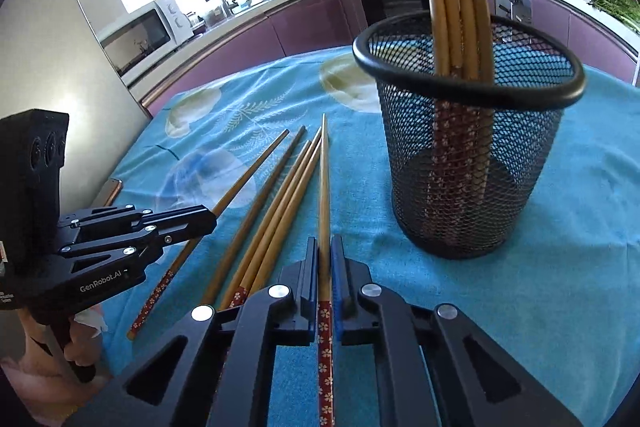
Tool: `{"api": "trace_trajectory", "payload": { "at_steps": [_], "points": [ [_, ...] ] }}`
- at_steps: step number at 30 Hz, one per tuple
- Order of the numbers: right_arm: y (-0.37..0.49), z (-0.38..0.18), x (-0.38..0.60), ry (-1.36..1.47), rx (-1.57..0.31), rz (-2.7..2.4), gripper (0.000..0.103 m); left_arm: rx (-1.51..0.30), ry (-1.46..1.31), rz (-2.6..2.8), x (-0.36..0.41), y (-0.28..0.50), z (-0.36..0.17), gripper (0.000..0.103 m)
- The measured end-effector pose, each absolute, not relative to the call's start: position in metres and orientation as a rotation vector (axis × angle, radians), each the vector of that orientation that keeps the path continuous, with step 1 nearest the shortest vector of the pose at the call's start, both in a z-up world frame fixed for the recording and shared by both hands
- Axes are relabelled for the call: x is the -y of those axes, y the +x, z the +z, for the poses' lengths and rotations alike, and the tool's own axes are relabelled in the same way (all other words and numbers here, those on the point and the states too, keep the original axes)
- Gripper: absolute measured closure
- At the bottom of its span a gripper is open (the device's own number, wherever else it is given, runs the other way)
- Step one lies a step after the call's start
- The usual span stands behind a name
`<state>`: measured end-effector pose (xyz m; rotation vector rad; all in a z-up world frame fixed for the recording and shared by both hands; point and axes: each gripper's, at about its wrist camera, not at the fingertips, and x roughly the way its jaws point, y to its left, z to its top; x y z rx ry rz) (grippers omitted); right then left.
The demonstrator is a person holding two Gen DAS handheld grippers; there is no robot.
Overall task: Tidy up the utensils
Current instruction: 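Close the left gripper on a chopstick while the right gripper grasps another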
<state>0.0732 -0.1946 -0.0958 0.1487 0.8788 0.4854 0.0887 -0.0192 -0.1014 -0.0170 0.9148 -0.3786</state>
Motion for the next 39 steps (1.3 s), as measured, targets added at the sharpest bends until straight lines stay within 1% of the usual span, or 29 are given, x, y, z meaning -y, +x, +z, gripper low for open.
{"api": "trace_trajectory", "payload": {
  "at_steps": [10, 15, 20, 25, 28, 34, 39],
  "points": [
    [0.068, -0.098, 0.182, 0.088, -0.922, 0.559, 0.097, -0.939, 0.026, -0.441, 0.028, 0.084, -0.108, 0.095],
    [0.07, -0.1, 0.175, 0.044, -0.94, 0.548, 0.093, -0.953, 0.045, -0.44, 0.027, 0.089, -0.111, 0.095],
    [0.076, -0.1, 0.17, 0.02, -0.936, 0.54, 0.092, -0.958, 0.062, -0.458, 0.028, 0.096, -0.112, 0.09],
    [0.084, -0.101, 0.168, 0.017, -0.936, 0.535, 0.092, -0.959, 0.067, -0.468, 0.03, 0.101, -0.112, 0.089],
    [0.085, -0.101, 0.17, 0.026, -0.933, 0.528, 0.096, -0.96, 0.061, -0.449, 0.03, 0.102, -0.112, 0.095],
    [0.078, -0.091, 0.18, 0.067, -0.896, 0.554, 0.097, -0.946, 0.026, -0.455, 0.026, 0.096, -0.105, 0.095],
    [0.067, -0.073, 0.191, 0.095, -0.837, 0.586, 0.097, -0.897, 0.007, -0.49, 0.023, 0.087, -0.083, 0.095]
  ]
}}
